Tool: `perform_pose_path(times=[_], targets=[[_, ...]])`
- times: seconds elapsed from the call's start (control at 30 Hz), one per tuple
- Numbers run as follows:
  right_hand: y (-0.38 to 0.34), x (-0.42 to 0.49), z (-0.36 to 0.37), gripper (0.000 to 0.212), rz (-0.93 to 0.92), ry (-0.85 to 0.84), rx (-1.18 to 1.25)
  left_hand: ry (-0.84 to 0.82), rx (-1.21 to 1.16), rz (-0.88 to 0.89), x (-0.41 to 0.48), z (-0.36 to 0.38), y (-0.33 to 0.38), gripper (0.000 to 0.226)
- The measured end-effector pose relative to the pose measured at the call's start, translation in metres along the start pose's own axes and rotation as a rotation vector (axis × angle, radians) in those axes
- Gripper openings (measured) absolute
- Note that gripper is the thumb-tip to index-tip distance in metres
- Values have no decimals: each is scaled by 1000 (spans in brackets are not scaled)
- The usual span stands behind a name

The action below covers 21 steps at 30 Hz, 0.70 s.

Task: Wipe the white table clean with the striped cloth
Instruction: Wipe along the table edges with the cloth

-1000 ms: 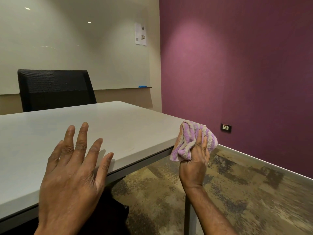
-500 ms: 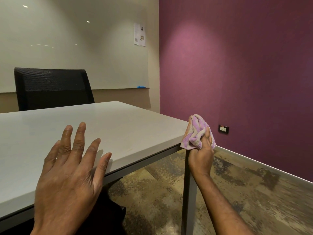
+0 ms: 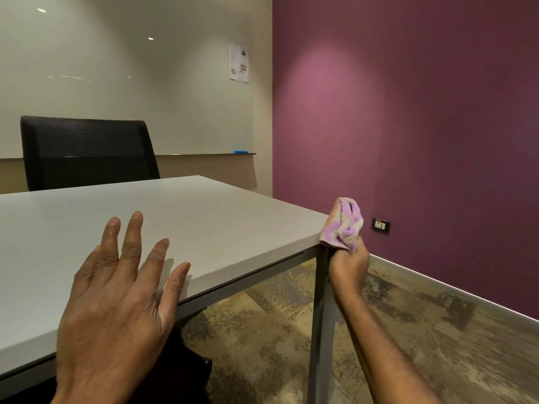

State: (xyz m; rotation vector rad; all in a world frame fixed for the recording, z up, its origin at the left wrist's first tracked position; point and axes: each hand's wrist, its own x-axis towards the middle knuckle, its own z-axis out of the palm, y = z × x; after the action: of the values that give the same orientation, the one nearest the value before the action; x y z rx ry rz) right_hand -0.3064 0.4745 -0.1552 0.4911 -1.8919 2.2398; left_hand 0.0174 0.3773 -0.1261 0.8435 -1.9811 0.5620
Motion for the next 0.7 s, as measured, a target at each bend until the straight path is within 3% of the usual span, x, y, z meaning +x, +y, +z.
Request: perform_pose_path(times=[0.13, 0.57, 0.7], targets=[[3, -18, 8, 73, -109, 42, -94, -4, 17, -4, 0, -4, 1, 71], [-12, -102, 21, 113, -273, -40, -135, 22, -23, 6, 0, 16, -8, 73], [-21, -129, 26, 89, -363, -87, -79, 32, -42, 1, 0, 15, -7, 71]])
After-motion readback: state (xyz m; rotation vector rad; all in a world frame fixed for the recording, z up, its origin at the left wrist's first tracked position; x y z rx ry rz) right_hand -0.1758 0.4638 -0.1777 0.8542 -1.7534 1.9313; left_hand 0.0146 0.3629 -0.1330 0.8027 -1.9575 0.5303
